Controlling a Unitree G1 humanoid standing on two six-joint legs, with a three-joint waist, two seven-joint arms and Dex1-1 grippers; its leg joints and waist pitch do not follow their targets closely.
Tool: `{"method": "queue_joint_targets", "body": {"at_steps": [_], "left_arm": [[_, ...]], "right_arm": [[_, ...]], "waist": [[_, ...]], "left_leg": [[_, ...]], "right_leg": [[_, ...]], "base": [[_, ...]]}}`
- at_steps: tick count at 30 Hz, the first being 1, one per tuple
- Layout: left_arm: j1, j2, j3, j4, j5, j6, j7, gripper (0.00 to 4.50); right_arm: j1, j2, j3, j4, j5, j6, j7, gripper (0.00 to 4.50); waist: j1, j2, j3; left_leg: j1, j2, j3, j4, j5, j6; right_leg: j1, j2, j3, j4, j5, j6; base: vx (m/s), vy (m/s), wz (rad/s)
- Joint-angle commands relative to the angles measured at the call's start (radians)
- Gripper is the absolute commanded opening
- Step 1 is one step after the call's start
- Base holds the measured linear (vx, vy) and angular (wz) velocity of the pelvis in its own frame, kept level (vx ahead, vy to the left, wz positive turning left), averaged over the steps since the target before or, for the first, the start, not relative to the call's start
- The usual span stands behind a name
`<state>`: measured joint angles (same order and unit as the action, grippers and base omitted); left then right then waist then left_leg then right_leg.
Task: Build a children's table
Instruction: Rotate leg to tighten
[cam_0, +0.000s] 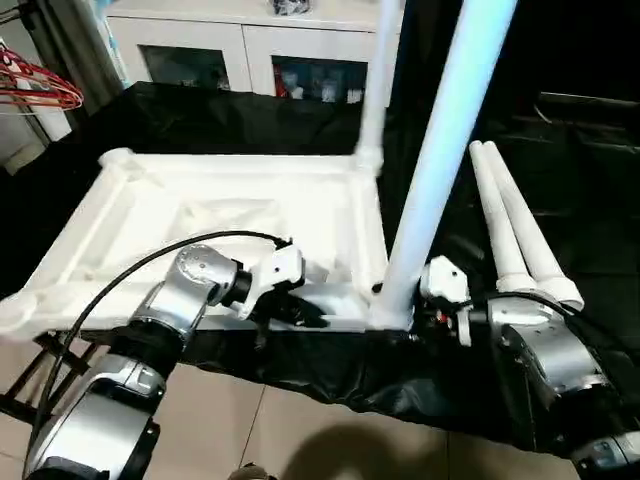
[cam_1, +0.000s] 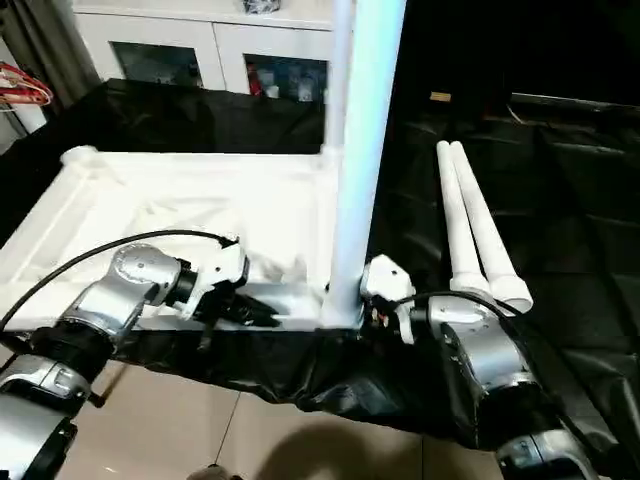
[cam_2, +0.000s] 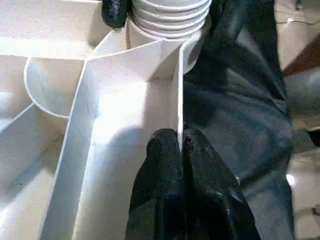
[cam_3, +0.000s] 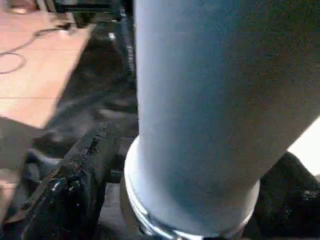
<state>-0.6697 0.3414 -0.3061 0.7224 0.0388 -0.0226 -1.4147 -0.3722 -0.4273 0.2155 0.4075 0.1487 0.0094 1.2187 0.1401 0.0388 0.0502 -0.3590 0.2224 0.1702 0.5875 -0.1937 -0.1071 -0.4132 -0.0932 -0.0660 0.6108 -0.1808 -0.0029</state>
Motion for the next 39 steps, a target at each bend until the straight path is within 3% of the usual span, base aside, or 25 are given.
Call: {"method": "queue_joint_targets", "body": {"at_steps": [1, 11, 14, 17, 21, 22, 24, 29, 30, 34, 37, 38, 39], "left_arm": [[-0.009, -0.017, -0.015, -0.039, -0.024, -0.015, -0.017, 0.0], [0.002, -0.011, -0.013, -0.05, -0.03, -0.007, -0.034, 0.0], [0.008, -0.018, -0.003, -0.052, -0.032, -0.007, -0.009, 0.0], [0.003, -0.042, 0.019, -0.039, -0.029, -0.015, 0.056, 0.0], [-0.029, -0.096, 0.051, 0.008, 0.003, -0.003, 0.24, 0.0], [-0.036, -0.105, 0.052, 0.019, 0.013, 0.002, 0.274, 0.0], [-0.048, -0.118, 0.056, 0.036, 0.024, 0.012, 0.321, 0.0], [-0.07, -0.167, 0.06, 0.061, 0.042, 0.048, 0.426, 0.0], [-0.087, -0.203, 0.065, 0.081, 0.056, 0.074, 0.515, 0.0], [-0.104, -0.266, 0.075, 0.107, 0.073, 0.095, 0.634, 0.0], [-0.093, -0.283, 0.049, 0.101, 0.09, 0.076, 0.63, 0.0], [-0.09, -0.282, 0.043, 0.098, 0.092, 0.073, 0.622, 0.0], [-0.087, -0.281, 0.04, 0.096, 0.092, 0.071, 0.616, 0.0]], "right_arm": [[0.015, 0.01, 0.065, -0.025, 0.007, 0.029, 0.051, 3.66], [0.036, 0.002, 0.068, -0.06, 0.021, 0.081, 0.083, 2.82], [0.042, 0.018, 0.064, -0.062, 0.026, 0.094, 0.064, 2.77], [0.031, 0.069, 0.037, -0.022, 0.011, 0.089, -0.035, 2.74], [-0.03, 0.184, -0.033, 0.125, -0.049, 0.079, -0.338, 2.74], [-0.046, 0.204, -0.046, 0.156, -0.056, 0.086, -0.398, 2.73], [-0.069, 0.232, -0.064, 0.2, -0.066, 0.096, -0.479, 2.73], [-0.116, 0.317, -0.093, 0.275, -0.079, 0.104, -0.656, 2.72], [-0.153, 0.366, -0.106, 0.333, -0.099, 0.108, -0.789, 2.72], [-0.212, 0.436, -0.142, 0.444, -0.126, 0.086, -0.962, 2.72], [-0.23, 0.45, -0.135, 0.491, -0.152, 0.018, -0.99, 2.72], [-0.232, 0.451, -0.137, 0.495, -0.151, 0.012, -0.987, 2.72], [-0.233, 0.452, -0.141, 0.496, -0.147, 0.009, -0.98, 3.07]], "waist": [[0.0, -0.017, -0.067], [0.005, -0.017, -0.069], [0.004, -0.022, -0.069], [0.005, -0.02, -0.068], [-0.01, -0.021, -0.062], [-0.018, -0.022, -0.058], [-0.029, -0.024, -0.058], [-0.033, -0.021, -0.062], [-0.034, -0.019, -0.063], [-0.04, -0.016, -0.062], [-0.038, -0.017, -0.064], [-0.039, -0.023, -0.063], [-0.037, -0.022, -0.064]], "left_leg": [[-0.002, 0.004, 0.011, -0.064, -0.145, 0.092], [-0.003, 0.003, 0.01, -0.062, -0.129, 0.084], [-0.004, 0.003, 0.011, -0.062, -0.127, 0.082], [-0.003, 0.003, 0.011, -0.063, -0.135, 0.077], [-0.001, -0.002, 0.007, -0.074, -0.19, 0.025], [0.002, -0.004, 0.005, -0.08, -0.226, 0.006], [0.009, -0.006, 0.003, -0.081, -0.247, -0.005], [0.005, -0.005, 0.005, -0.079, -0.218, 0.009], [0.005, -0.005, 0.004, -0.08, -0.21, 0.005], [0.007, -0.006, 0.004, -0.081, -0.233, -0.008], [0.005, -0.007, 0.006, -0.079, -0.22, 0.008], [0.002, -0.008, 0.006, -0.08, -0.218, 0.017], [0.002, -0.008, 0.005, -0.079, -0.216, 0.02]], "right_leg": [[0.062, -0.041, 0.034, -0.061, -0.139, -0.245], [0.063, -0.041, 0.033, -0.059, -0.123, -0.243], [0.064, -0.041, 0.034, -0.059, -0.129, -0.239], [0.062, -0.042, 0.034, -0.061, -0.152, -0.232], [0.058, -0.045, 0.032, -0.075, -0.288, -0.191], [0.057, -0.044, 0.029, -0.086, -0.364, -0.165], [0.055, -0.046, 0.03, -0.093, -0.418, -0.145], [0.054, -0.042, 0.034, -0.086, -0.327, -0.16], [0.055, -0.041, 0.033, -0.084, -0.307, -0.168], [0.053, -0.042, 0.034, -0.085, -0.31, -0.176], [0.054, -0.041, 0.034, -0.083, -0.262, -0.181], [0.057, -0.04, 0.034, -0.081, -0.253, -0.181], [0.058, -0.041, 0.034, -0.081, -0.252, -0.181]], "base": [[0.0, 0.0, 0.0], [0.0, 0.0, 0.0], [0.0, 0.0, 0.0], [0.0, 0.0, 0.0], [0.0, 0.0, 0.0], [0.0, 0.0, 0.0], [0.0, 0.0, 0.0], [0.0, 0.0, 0.0], [0.0, 0.0, 0.0], [0.0, 0.0, 0.0], [0.0, 0.0, 0.0], [0.0, 0.0, 0.0], [0.0, 0.0, 0.0]]}}
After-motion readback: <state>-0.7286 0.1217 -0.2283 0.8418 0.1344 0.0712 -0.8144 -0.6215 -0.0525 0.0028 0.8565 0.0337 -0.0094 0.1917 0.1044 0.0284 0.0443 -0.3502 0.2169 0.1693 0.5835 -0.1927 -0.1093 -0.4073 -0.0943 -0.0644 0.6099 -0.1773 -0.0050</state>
